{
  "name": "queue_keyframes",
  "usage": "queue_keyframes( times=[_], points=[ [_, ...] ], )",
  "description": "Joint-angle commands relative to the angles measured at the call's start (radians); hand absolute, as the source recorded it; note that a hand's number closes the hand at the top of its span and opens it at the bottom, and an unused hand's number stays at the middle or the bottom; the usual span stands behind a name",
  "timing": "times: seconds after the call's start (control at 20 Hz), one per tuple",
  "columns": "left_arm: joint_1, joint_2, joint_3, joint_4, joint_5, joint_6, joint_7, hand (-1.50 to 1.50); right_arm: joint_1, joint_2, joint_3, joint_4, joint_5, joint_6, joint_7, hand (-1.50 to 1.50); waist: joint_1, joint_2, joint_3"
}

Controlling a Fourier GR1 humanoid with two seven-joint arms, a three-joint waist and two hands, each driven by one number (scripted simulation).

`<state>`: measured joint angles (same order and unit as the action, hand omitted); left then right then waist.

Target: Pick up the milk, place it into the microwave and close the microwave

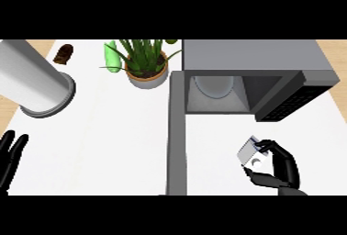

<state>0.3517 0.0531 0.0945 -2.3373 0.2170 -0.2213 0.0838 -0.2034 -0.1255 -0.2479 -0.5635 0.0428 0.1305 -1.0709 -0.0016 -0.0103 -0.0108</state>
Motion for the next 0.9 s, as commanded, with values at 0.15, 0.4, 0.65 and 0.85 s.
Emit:
queue_keyframes(
  times=[0.15,0.4,0.65,0.85],
  points=[
    [0.014,-0.026,-0.013,-0.022,-0.011,0.008,0.018,-1.5,0.152,0.118,0.13,-0.307,0.024,-0.008,0.052,1.5,-0.004,0.006,0.009],
    [-0.015,-0.013,0.033,0.048,0.012,-0.018,0.01,-1.5,0.228,0.124,0.277,-0.516,-0.071,-0.149,0.173,1.5,-0.001,0.008,0.01],
    [-0.041,0.024,0.116,0.071,0.074,-0.041,0.011,-1.5,0.188,0.125,0.415,-0.623,-0.061,-0.323,0.308,1.5,0.005,0.009,0.01],
    [-0.032,0.017,0.107,0.039,0.067,-0.036,0.031,-1.5,0.069,0.125,0.48,-0.651,0.0,-0.449,0.469,1.5,0.009,0.009,0.01]
  ],
)
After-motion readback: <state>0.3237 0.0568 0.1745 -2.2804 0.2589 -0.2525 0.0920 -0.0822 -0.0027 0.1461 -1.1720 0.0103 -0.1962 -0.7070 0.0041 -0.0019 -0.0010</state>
